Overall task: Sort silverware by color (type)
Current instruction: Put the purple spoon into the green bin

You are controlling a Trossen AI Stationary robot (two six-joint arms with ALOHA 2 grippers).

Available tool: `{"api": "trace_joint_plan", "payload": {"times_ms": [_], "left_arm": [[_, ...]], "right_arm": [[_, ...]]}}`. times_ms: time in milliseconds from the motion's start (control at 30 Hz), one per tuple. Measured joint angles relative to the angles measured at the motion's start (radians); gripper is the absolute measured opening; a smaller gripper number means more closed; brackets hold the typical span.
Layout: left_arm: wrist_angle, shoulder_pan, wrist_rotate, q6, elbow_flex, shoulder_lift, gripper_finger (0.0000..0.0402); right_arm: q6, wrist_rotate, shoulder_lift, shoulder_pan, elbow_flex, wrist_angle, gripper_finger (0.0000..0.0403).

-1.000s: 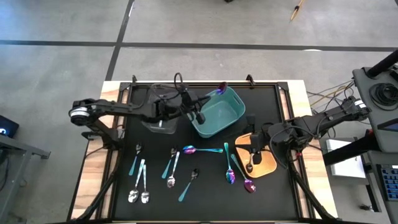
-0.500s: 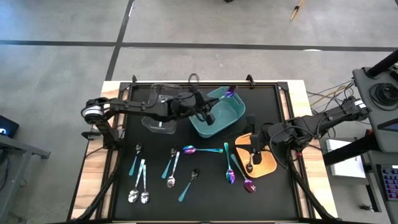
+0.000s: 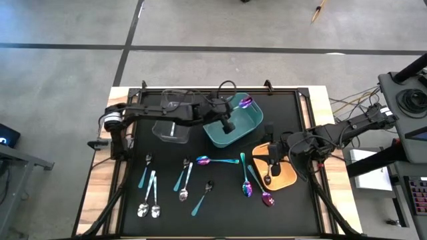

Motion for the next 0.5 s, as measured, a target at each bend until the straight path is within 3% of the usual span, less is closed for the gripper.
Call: {"api": "trace_joint_plan", "payload": {"times_ms": [500], "left_arm": [[-0.073,0.013,0.001,-0.042,-0.005,0.062,0.0002]], "right_arm": [[0.007,0.001,0.000,0.000,0.000,0.002,0.0192]]}}
